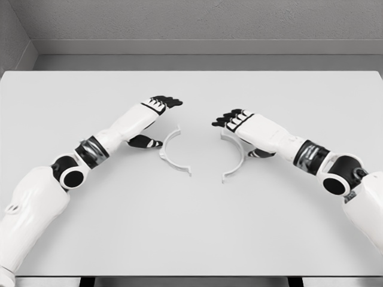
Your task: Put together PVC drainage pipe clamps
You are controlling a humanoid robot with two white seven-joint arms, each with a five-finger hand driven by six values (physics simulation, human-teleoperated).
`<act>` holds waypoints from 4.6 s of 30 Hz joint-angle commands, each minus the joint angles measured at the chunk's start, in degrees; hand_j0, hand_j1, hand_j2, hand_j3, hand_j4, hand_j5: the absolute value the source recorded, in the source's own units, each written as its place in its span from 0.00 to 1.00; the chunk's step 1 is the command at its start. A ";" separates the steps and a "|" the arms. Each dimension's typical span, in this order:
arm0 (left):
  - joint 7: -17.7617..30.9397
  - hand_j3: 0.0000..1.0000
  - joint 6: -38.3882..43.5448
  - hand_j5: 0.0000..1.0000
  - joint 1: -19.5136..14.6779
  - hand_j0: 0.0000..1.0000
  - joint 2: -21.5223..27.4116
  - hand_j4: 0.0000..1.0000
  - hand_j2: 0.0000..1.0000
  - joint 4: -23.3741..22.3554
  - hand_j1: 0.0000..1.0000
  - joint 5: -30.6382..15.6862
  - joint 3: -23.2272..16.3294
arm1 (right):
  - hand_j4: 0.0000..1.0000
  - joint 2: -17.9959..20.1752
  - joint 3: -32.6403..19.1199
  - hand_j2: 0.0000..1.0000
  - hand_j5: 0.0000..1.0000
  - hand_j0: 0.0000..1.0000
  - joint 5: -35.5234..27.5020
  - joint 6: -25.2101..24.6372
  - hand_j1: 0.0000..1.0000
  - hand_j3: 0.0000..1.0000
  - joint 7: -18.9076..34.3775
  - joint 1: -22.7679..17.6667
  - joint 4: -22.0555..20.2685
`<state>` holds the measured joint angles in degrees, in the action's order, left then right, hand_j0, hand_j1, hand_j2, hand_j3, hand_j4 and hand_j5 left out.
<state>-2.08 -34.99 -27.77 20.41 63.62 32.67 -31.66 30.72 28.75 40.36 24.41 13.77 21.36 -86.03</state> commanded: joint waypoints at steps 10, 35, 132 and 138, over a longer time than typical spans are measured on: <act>-0.03 1.00 -0.01 1.00 0.44 1.00 -1.25 1.00 1.00 0.54 1.00 1.44 0.02 | 1.00 0.39 0.26 1.00 1.00 1.00 -0.37 -1.38 1.00 1.00 0.03 -1.32 -3.00; -0.03 1.00 -0.01 1.00 2.11 1.00 -2.04 1.00 1.00 2.38 1.00 2.67 0.90 | 1.00 -0.75 2.80 1.00 1.00 1.00 -0.28 -2.70 1.00 1.00 -0.06 0.44 -0.80; -0.12 1.00 -0.01 1.00 2.99 1.00 15.01 1.00 1.00 5.02 1.00 1.70 10.48 | 1.00 21.84 -24.26 1.00 1.00 1.00 -25.33 10.59 1.00 1.00 0.55 -7.90 -7.39; -0.21 1.00 -0.01 1.00 3.16 1.00 15.45 1.00 1.00 5.02 1.00 1.61 10.74 | 1.00 21.57 -33.05 1.00 1.00 1.00 -25.24 10.59 1.00 1.00 0.64 -19.34 -13.28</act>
